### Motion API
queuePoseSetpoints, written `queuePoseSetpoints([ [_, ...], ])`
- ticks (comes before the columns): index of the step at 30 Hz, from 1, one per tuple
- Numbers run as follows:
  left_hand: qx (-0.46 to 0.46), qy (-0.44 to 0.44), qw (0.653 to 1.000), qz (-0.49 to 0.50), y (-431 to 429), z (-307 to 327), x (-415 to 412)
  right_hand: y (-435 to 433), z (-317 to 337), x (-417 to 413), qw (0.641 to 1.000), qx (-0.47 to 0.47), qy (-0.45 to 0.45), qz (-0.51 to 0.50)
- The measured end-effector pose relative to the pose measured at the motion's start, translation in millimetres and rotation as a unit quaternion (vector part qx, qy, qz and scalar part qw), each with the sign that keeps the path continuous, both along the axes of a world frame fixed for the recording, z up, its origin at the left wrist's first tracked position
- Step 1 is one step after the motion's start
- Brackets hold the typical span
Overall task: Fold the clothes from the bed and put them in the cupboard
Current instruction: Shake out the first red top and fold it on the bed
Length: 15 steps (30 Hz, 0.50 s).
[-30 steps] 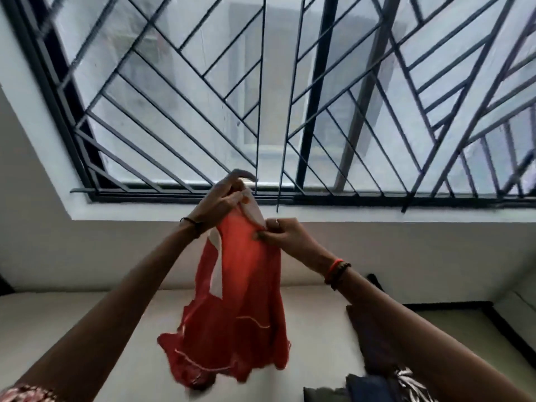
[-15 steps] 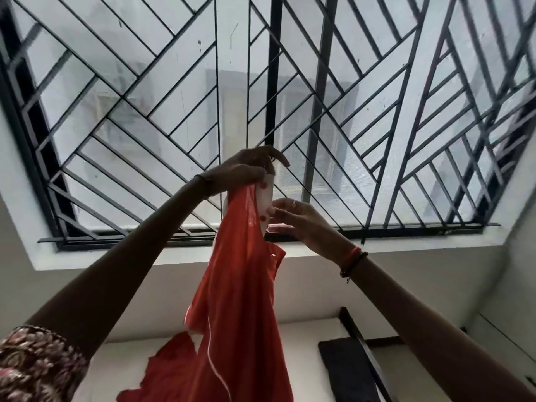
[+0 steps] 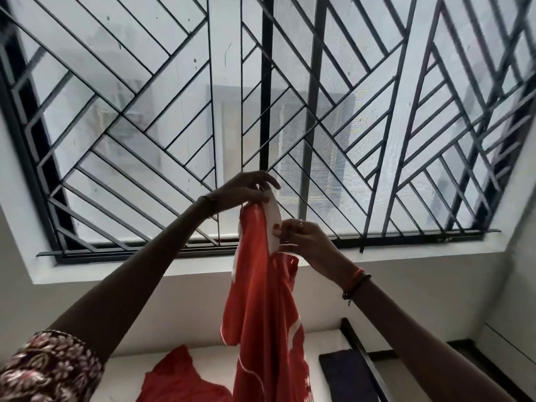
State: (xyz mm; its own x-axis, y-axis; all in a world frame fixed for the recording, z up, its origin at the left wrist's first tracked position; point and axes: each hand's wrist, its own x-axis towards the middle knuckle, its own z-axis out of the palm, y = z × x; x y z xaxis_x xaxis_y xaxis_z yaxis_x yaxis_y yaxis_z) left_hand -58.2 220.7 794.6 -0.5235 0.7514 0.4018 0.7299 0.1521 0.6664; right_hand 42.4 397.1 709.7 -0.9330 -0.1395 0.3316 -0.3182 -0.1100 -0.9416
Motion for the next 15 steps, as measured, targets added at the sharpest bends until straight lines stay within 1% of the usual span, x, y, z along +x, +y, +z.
queuePoseSetpoints([
  [2,0.007,0.020,0.998,0.051,6.5,-17.0,-5.3,-1.8,-2.2,-1.6,1.000,-0.013,0.000,-0.013],
  [3,0.031,0.032,0.995,0.088,11.4,-25.7,-5.5,-2.8,-4.4,-3.6,1.000,-0.021,-0.003,-0.021],
  [5,0.117,0.052,0.973,0.189,20.0,-42.1,1.8,-4.8,-9.3,-8.4,0.998,-0.047,-0.019,-0.046],
  [6,0.143,0.049,0.960,0.238,22.9,-49.3,7.7,-5.6,-11.7,-10.9,0.996,-0.061,-0.029,-0.061],
  [7,0.142,0.038,0.952,0.269,25.0,-58.5,11.2,-5.7,-14.0,-12.9,0.994,-0.073,-0.038,-0.074],
  [8,0.115,0.018,0.954,0.277,27.2,-68.2,13.3,-5.8,-15.6,-14.6,0.992,-0.082,-0.043,-0.083],
  [10,0.068,-0.042,0.965,0.250,30.9,-87.0,18.2,-6.1,-18.4,-15.5,0.991,-0.093,-0.044,-0.088],
  [12,0.081,-0.094,0.964,0.235,32.4,-98.0,25.3,-6.6,-22.1,-15.4,0.991,-0.090,-0.038,-0.094],
  [15,0.106,-0.102,0.965,0.219,33.5,-105.3,33.5,-6.1,-27.1,-14.1,0.989,-0.091,-0.028,-0.112],
])
